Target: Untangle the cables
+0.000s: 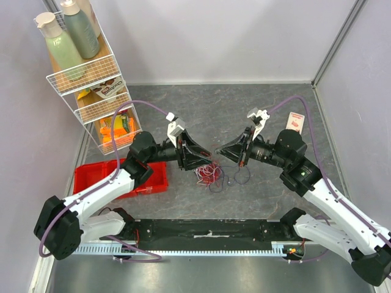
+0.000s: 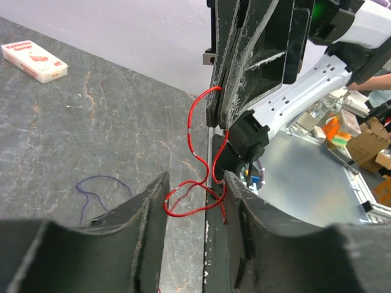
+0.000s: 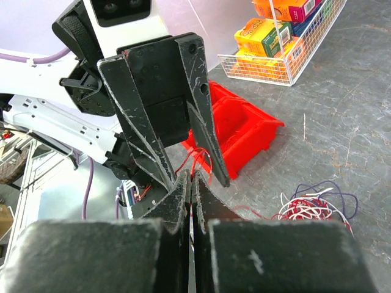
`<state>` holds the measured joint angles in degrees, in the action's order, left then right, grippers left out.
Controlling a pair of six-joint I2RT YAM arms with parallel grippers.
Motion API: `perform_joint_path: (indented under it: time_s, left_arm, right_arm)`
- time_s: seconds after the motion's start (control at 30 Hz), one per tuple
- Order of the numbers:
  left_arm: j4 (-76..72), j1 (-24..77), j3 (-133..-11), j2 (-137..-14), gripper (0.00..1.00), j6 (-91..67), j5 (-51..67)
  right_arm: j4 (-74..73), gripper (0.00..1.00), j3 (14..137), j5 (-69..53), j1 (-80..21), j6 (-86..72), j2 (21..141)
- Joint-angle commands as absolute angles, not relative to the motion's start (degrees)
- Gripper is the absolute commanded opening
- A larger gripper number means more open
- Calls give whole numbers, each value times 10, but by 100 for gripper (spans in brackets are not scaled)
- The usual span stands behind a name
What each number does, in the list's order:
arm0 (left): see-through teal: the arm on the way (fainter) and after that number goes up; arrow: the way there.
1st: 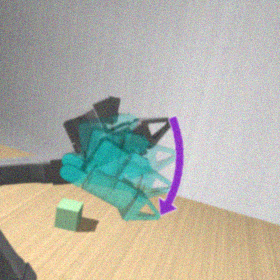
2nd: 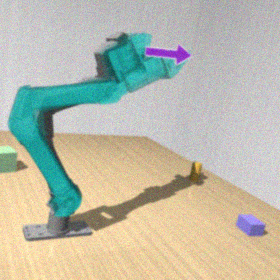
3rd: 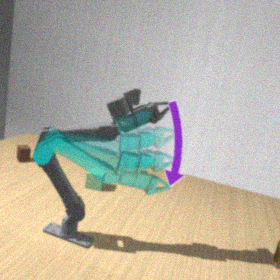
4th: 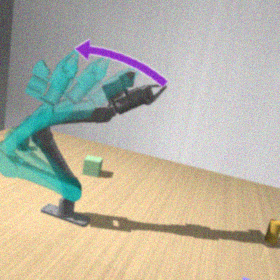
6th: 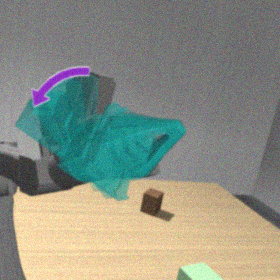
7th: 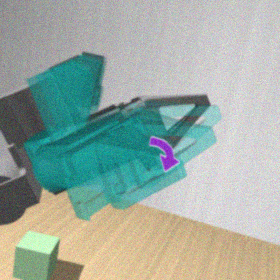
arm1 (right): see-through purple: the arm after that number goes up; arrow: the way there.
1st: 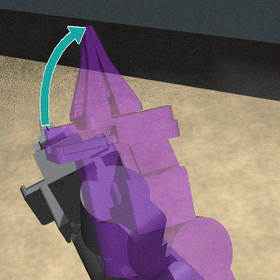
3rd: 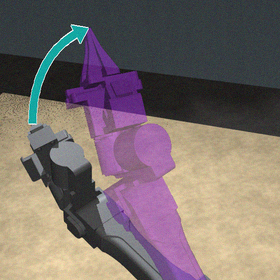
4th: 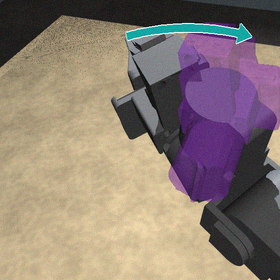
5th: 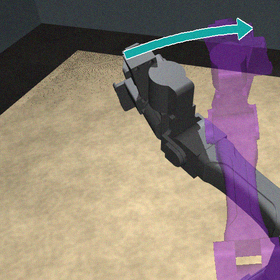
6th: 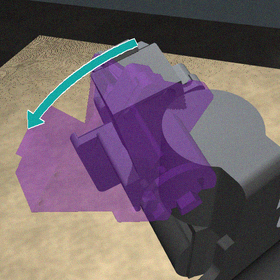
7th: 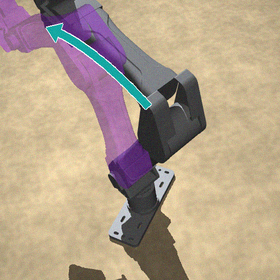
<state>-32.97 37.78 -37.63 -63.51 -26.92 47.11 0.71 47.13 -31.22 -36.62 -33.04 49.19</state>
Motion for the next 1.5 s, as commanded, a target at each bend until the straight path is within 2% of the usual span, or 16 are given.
perform_joint_path:
  time_s: [0.0, 0.2, 0.3, 0.33, 0.37, 0.4, 0.47, 0.57, 0.6, 0.73, 0.9, 1.03, 1.27, 1.47]
  left_arm:
    - [-334, 381, -402, -623, 40, -258, 477]
    - [-330, 381, -398, -608, 7, -236, 476]
    - [-351, 380, -388, -594, 2, -236, 479]
    - [-359, 381, -383, -588, 2, -236, 480]
    - [-362, 381, -381, -583, 2, -233, 480]
    - [-361, 380, -381, -577, 2, -231, 479]
    - [-356, 381, -380, -567, 2, -227, 466]
    - [-302, 381, -385, -528, 2, -207, 385]
    - [-271, 381, -389, -511, 2, -202, 352]
    - [-110, 381, -443, -437, 2, -187, 234]
    - [29, 381, -483, -347, 2, -165, 102]
    - [120, 381, -494, -330, 2, -161, -26]
    - [160, 381, -416, -333, 2, -182, -243]
    - [202, 381, -345, -341, 2, -312, -335]
  right_arm:
    - [42, 0, 462, -323, -371, -336, 482]
    - [49, 0, 457, -325, -374, -341, 478]
    - [48, 0, 460, -323, -374, -341, 477]
    - [49, 3, 461, -322, -374, -342, 477]
    - [49, 17, 461, -318, -374, -343, 477]
    - [46, 39, 463, -314, -374, -343, 476]
    - [22, 74, 470, -288, -374, -328, 474]
    - [-61, 95, 485, -182, -374, -300, 458]
    - [-79, 97, 485, -138, -374, -299, 451]
    - [-143, 98, 477, -19, -374, -297, 433]
    - [-140, 98, 447, -11, -374, -295, 435]
    - [-127, 98, 446, -31, -374, -299, 453]
    - [-111, 98, 440, -44, -374, -295, 461]
    - [-111, 98, 418, -33, -374, -292, 441]
